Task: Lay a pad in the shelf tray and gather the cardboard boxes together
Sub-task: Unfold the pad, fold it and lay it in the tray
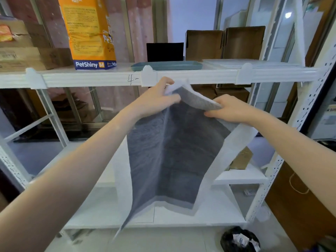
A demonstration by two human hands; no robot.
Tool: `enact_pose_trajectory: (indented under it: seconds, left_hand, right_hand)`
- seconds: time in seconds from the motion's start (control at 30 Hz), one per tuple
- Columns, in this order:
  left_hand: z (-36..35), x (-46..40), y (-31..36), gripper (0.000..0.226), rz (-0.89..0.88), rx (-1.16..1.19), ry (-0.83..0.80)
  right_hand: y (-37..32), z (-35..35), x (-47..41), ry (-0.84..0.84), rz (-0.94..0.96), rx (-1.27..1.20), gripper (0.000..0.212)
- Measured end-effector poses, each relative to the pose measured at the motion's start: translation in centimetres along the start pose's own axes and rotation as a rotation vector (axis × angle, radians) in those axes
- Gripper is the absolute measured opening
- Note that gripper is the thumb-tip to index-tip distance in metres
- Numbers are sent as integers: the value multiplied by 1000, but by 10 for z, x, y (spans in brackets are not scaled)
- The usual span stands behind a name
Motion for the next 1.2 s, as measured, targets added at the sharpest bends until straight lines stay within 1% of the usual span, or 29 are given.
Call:
enact_pose_trajectory:
  seconds: [0.07,0.1,0.13,0.17,0.2,0.23,0.27,0.37,0.4,0.43,0.5,0.53,0.63,0.7,0.8,0.83,0.87,0.9,0.93,0.97,1.0,1.1,1.13,1.2]
  left_hand:
    - [-13,0,16,77,-100,-127,-65]
    - [-20,2,23,87,-135,-175,-96]
    - [-25,2,28,88,-165,-214,-121]
    - [-30,2,33,77,-202,-229,-136]
    - [-32,0,36,57,-241,-242,-125]
    - [-30,-1,39,37,-269,-258,-79]
    - [-26,-4,41,27,-278,-273,-16]
    - [-5,-11,40,25,-258,-266,171]
    - [2,-14,38,27,-253,-239,217]
    - [10,-17,37,27,-241,-200,260]
    - [26,-25,29,30,-181,-79,328]
    - [34,-29,26,30,-146,-11,353]
    - [47,-38,23,24,-72,162,375]
    - [50,-44,27,20,-51,274,372]
    - [45,-50,24,6,19,485,368]
    - [41,-52,23,5,42,550,359]
    - [38,-52,24,5,58,618,344]
    - [35,-52,25,5,65,669,327]
    - [32,-52,26,5,75,714,312]
    - [29,-52,26,9,93,741,296]
    - [25,-53,23,16,120,766,283]
    - [11,-55,22,34,144,797,189]
    - [4,-55,22,37,150,804,150]
    - [-6,-52,24,34,143,733,106]
  right_hand:
    - [-24,4,1,30,97,-78,24]
    - [-35,5,2,32,132,-120,21]
    - [-43,6,2,30,155,-169,19]
    - [-50,8,2,25,163,-213,17]
    - [-55,9,3,20,168,-253,17]
    - [-59,11,5,17,173,-283,19]
    - [-60,13,5,21,176,-313,21]
    - [-54,23,7,103,140,-396,26]
    - [-48,25,8,137,107,-424,30]
    - [-41,24,10,150,71,-463,41]
    - [-31,13,17,92,21,-538,70]
    - [-29,5,22,40,25,-561,77]
    - [-23,-23,35,-74,33,-528,86]
    - [-19,-40,40,-104,19,-511,93]
    - [-30,-63,46,-148,45,-506,104]
    - [-33,-70,47,-174,43,-515,109]
    - [-36,-76,47,-194,41,-522,110]
    - [-40,-79,47,-203,45,-535,104]
    - [-45,-80,48,-198,56,-549,90]
    - [-48,-78,46,-161,71,-553,74]
    - [-53,-72,43,-95,95,-572,66]
    - [-57,-54,33,126,96,-740,62]
    - [-56,-49,29,178,76,-785,56]
    - [-58,-44,23,212,43,-833,27]
Point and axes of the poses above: each hand's wrist, its own x-axis away from the middle knuckle, its own z-axis out of the back of the hand, y = z × x, the point moved 10 cm from there along -x, towards the middle knuckle, and after that the axes turned 7 degrees about y, right-handed, at the moved point
